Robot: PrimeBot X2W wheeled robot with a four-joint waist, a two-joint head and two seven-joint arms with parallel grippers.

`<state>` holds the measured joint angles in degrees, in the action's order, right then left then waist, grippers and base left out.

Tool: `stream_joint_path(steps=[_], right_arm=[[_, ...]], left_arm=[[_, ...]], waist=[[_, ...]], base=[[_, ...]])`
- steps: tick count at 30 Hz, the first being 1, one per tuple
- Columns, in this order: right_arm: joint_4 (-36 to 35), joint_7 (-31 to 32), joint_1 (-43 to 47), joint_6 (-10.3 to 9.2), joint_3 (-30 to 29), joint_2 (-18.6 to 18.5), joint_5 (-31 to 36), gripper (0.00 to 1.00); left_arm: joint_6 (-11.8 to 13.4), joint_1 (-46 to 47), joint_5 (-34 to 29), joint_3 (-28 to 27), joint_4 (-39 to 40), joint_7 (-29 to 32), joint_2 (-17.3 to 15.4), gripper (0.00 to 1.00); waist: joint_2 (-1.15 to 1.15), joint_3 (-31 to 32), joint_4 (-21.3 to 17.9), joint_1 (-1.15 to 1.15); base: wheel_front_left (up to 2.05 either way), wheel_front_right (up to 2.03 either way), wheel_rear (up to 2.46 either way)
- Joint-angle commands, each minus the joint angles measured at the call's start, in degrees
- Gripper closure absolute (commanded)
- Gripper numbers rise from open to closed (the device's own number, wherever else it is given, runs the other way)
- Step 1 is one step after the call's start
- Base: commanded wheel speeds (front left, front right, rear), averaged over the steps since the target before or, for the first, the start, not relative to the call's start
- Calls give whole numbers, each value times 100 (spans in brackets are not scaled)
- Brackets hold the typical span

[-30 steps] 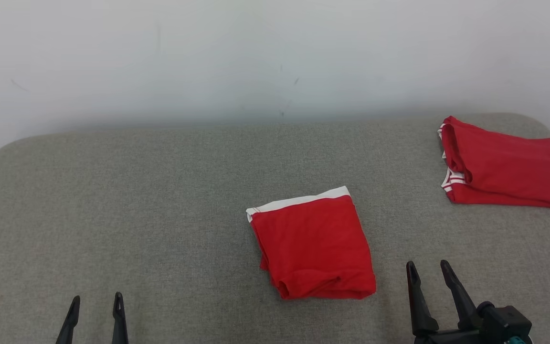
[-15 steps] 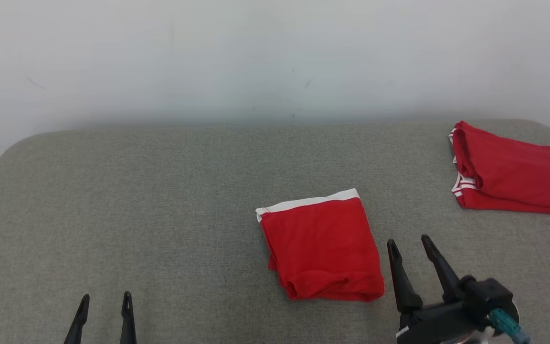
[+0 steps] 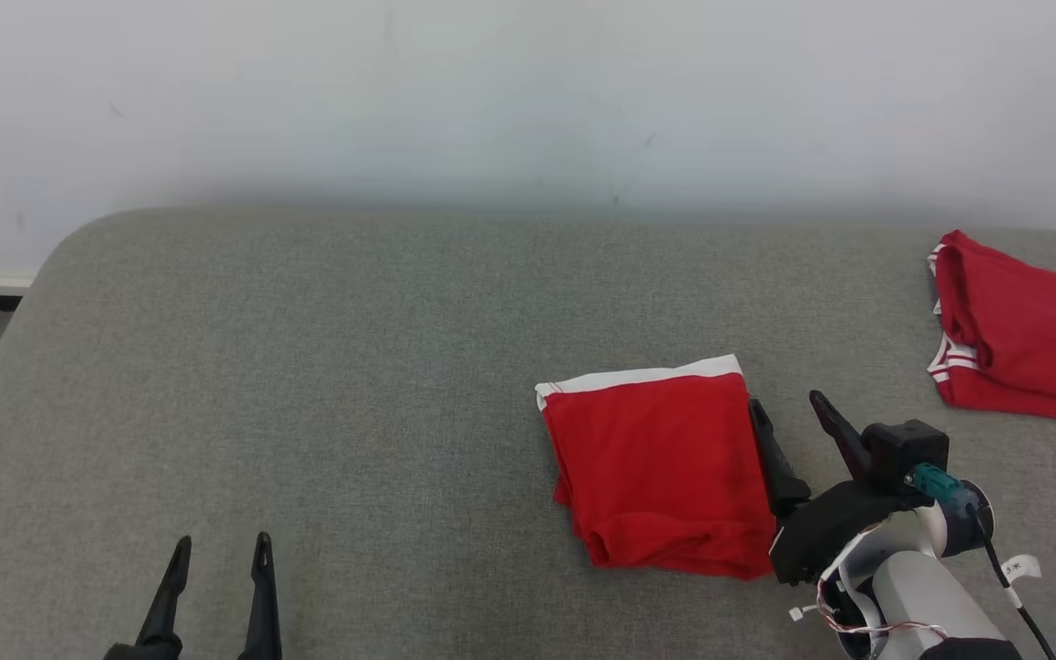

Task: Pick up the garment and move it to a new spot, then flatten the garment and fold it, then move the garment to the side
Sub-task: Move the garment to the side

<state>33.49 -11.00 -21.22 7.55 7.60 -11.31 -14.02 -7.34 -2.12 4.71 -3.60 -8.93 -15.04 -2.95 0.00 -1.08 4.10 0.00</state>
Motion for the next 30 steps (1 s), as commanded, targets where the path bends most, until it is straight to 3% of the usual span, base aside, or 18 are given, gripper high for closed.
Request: stream_joint_path(steps=[1,16,17,19,20,30], right_arm=[[142,19,-94,-17,-2,-5,-19,0],[2376,50,-826,-17,223,159,-119,0],[2449,35,-808,-17,269,198,-153,20],[2546,9,-813,-17,340,272,-253,93],[2581,12,-827,-17,386,282,-283,100],[2509,-218,-1649,-17,742,-81,-470,100]], left_arm=[[-2,43,34,8,-9,-18,7,0],[-6,357,72,-9,-28,-18,10,0],[-7,363,74,-17,-30,-18,9,0],[-7,377,88,-33,-30,-18,10,0],[-5,389,98,-41,-31,-18,10,0],[4,539,149,-63,-19,-18,10,0]], waist=[[0,-142,130,0],[0,-585,332,0],[0,-591,329,0],[0,-603,309,0],[0,-607,294,0],[0,-855,176,0]], base=[[0,0,0],[0,0,0],[0,0,0],[0,0,0],[0,0,0],[0,0,0]])
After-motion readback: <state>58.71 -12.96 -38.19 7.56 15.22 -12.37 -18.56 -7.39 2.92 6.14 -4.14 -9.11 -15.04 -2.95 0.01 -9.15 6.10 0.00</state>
